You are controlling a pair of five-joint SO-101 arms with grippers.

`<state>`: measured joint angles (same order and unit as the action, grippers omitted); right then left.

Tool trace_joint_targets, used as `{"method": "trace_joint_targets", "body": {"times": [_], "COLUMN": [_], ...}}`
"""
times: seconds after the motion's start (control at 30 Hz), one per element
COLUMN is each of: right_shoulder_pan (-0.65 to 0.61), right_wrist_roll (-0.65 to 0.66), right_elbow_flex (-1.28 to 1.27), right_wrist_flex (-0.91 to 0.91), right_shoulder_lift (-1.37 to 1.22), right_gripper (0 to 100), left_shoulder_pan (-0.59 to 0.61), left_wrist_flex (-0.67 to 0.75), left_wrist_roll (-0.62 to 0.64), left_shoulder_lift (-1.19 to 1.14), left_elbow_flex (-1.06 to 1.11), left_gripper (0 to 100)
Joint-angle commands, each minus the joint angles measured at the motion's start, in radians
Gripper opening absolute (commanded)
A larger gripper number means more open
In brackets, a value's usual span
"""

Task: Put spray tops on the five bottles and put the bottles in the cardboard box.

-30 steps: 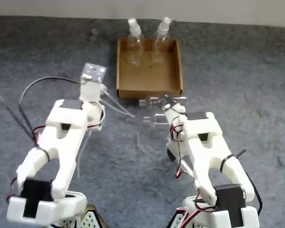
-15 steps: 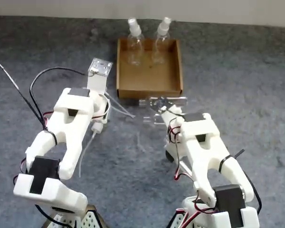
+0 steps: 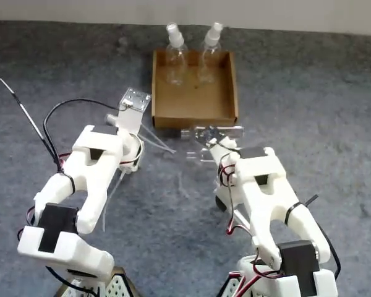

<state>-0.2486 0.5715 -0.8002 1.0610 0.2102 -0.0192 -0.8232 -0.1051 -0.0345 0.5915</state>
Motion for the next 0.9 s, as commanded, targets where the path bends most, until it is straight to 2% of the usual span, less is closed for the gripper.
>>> {"method": "trace_joint_targets", "body": {"times": [0.0,0.13,0.37,0.47,0.6,0.73,0.87], "right_shoulder_pan": [-0.022,-0.022,-0.048,-0.110,-0.255,-0.367,-0.415], "right_wrist_roll": [0.012,0.012,-0.098,-0.147,-0.192,-0.259,-0.334], "right_elbow_flex": [-0.005,-0.005,0.081,0.119,0.127,0.125,0.065], "right_wrist_flex": [0.007,0.007,0.107,0.125,0.124,0.021,-0.136], "right_shoulder_lift": [0.012,0.012,0.154,0.275,0.406,0.504,0.558], "right_gripper": [0.3,0.3,0.3,0.3,0.3,0.3,0.3], "left_shoulder_pan": [-0.021,-0.005,0.108,0.139,0.134,0.134,0.134], "left_wrist_flex": [0.014,-0.002,-0.279,-0.373,-0.440,-0.450,-0.453], "left_wrist_roll": [-0.009,-0.009,-0.008,-0.003,0.000,0.092,0.173], "left_shoulder_lift": [0.005,0.018,0.205,0.357,0.591,0.825,1.018], "left_elbow_flex": [-0.004,-0.004,-0.245,-0.349,-0.417,-0.421,-0.417], "left_gripper": [1,0,0,0,0,0,0]}}
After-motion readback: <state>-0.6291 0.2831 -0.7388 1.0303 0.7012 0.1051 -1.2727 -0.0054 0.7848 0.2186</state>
